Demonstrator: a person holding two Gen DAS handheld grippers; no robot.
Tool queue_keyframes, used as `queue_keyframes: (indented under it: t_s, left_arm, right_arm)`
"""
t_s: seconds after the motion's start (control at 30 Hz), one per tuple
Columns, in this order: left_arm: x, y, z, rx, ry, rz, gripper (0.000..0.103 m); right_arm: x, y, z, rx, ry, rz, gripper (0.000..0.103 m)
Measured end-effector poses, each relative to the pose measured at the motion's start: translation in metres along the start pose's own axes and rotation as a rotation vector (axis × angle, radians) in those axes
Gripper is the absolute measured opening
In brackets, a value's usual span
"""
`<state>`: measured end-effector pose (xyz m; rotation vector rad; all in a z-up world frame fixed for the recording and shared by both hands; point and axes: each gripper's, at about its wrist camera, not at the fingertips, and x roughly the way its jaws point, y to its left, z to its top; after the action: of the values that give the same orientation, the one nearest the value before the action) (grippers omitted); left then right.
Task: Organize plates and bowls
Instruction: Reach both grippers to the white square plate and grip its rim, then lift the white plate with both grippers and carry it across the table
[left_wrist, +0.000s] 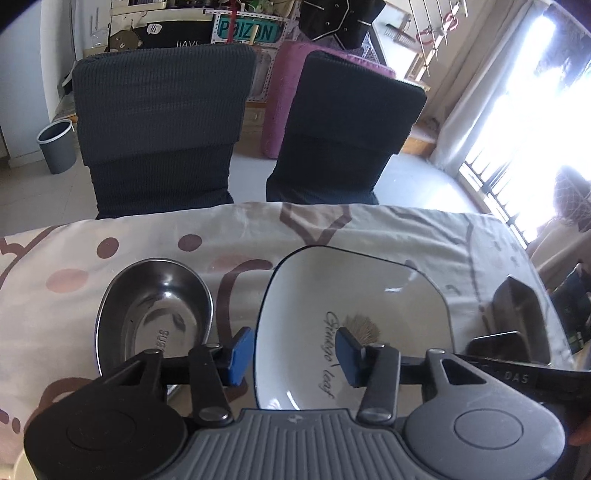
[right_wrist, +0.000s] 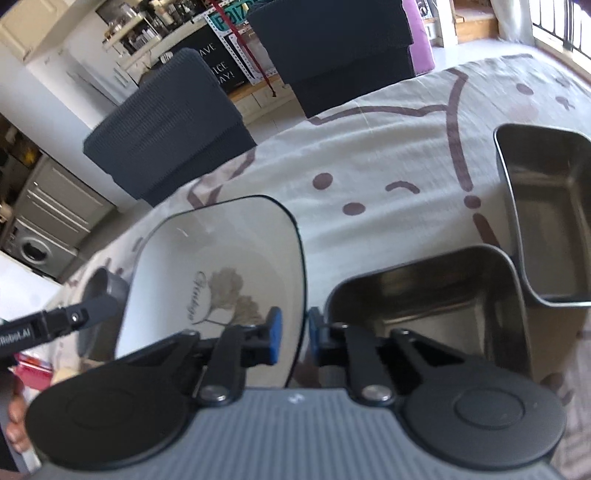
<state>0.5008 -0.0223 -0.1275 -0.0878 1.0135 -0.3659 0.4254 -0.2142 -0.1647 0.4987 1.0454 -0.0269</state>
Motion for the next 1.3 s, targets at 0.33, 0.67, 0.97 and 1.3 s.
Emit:
queue_keyframes:
  t_s: [0.33,0.67,0.97,1.3]
  left_arm:
    - [0.017,0.008,-0.004,-0.04,0.014,0.027,0.036]
    - [0.027,0.012,-0.011,-0.076,0.05,0.049,0.023]
    - [0.033,0.011,-0.012,-0.159,0.035,0.113,0.011]
    - [0.024,0.008,-0.01,-0.166,0.014,0.159,0.011]
  right_arm:
    - [0.008,0.018,0.016,-0.134,-0.004,-0.082,0.008]
    - [0.025,0.022,0.048,-0.213,0.016,-0.093,0.008]
    - [0.034,0.009,0.063,-0.269,0.096,0.018,0.011]
    - [0.033,0.025,0.046,-0.339,0.038,-0.026,0.013]
